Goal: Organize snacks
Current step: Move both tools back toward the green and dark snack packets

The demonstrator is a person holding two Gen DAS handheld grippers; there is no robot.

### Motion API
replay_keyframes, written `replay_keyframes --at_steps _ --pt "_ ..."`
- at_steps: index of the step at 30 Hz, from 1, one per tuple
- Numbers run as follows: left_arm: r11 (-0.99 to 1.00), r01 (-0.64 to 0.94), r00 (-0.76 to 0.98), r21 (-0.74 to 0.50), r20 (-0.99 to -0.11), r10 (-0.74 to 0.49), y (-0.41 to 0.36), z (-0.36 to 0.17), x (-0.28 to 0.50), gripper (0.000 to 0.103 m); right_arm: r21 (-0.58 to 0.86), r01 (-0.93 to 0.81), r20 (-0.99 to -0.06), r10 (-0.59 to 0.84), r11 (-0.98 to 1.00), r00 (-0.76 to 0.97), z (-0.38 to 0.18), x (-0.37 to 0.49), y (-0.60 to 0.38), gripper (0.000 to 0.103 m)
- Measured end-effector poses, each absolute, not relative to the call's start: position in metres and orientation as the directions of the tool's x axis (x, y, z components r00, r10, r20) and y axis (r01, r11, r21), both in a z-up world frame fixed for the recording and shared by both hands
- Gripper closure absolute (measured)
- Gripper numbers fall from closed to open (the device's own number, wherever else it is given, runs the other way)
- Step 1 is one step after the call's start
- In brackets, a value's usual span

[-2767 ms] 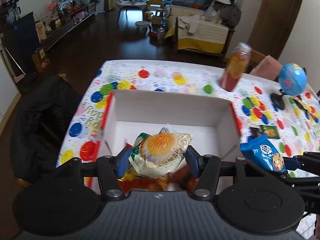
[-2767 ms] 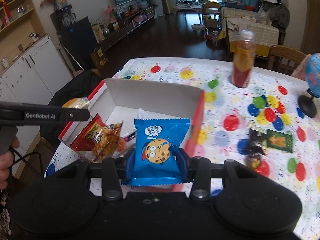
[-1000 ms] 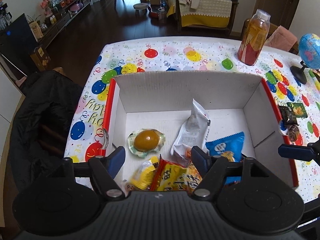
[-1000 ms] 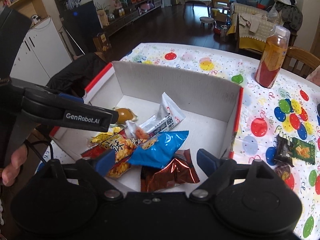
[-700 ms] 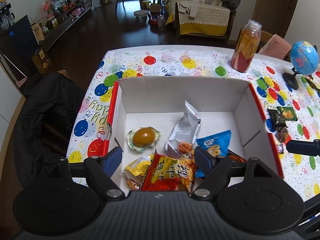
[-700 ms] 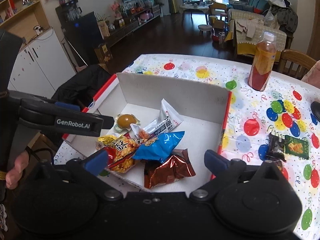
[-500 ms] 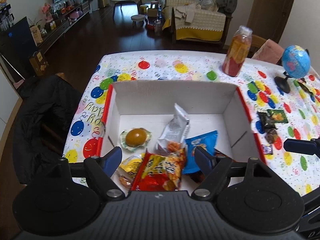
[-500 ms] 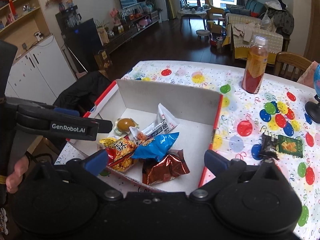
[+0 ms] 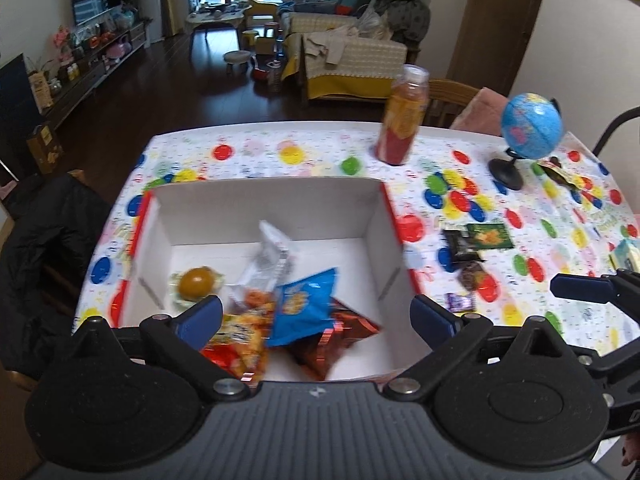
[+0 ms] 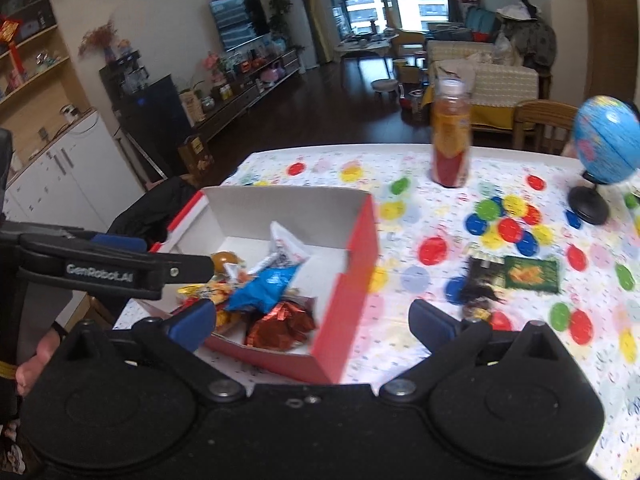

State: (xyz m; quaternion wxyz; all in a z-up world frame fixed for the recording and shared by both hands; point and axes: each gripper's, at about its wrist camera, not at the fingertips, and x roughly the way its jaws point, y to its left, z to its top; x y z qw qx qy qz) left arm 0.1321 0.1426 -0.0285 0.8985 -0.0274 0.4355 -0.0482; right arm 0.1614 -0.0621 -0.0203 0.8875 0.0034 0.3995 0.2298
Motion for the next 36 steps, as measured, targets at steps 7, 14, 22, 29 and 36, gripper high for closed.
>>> replay_keyframes --at_steps 7,14,22,29,36 --pt "0.988 0.117 0.599 -0.105 -0.786 -0.155 0.088 -0.039 0.137 0.002 0.131 -0.362 -0.733 0.337 0.923 0.591 -0.031 0.162 -0.115 0.000" --pt "0.987 0.132 0.580 -0.090 -0.800 -0.150 0.033 -0.055 0.153 0.002 0.091 -0.257 -0.767 0.232 0.962 0.598 -0.043 0.181 -0.175 0.002" --pt "0.992 0.113 0.567 -0.062 -0.815 -0.115 -0.025 -0.072 0.171 0.002 0.101 -0.172 -0.811 0.181 0.980 0.556 -0.061 0.226 -0.237 0.005" --pt "0.998 0.045 0.495 -0.044 -0.867 -0.060 -0.055 -0.096 0.193 0.002 -0.009 -0.387 -0.853 0.195 0.922 0.484 -0.076 0.279 -0.240 0.009" --pt "0.997 -0.023 0.437 -0.067 -0.898 -0.050 -0.058 -0.122 0.204 0.003 -0.102 -0.617 -0.887 0.209 0.781 0.411 -0.104 0.316 -0.223 0.016"
